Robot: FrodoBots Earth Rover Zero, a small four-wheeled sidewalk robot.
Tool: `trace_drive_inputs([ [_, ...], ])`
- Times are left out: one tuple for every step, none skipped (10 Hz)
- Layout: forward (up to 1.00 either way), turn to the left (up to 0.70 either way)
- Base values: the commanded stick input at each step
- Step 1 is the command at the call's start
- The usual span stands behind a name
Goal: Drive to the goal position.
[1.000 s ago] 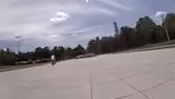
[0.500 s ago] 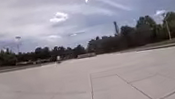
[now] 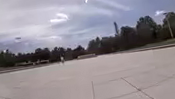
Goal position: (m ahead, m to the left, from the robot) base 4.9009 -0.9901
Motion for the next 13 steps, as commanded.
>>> trace_drive_inputs([
  [0.7,-0.35],
  [0.7,-0.35],
  [0.7,-0.3],
  [0.7,0.0],
  [0.7,0.0],
  [0.7,0.0],
  [0.7,0.0],
  [0.7,0.0],
  [0.7,0.0],
  [0.7,0.0],
  [0.7,0.0],
  [0.7,0.0],
  [0.7,0.0],
])
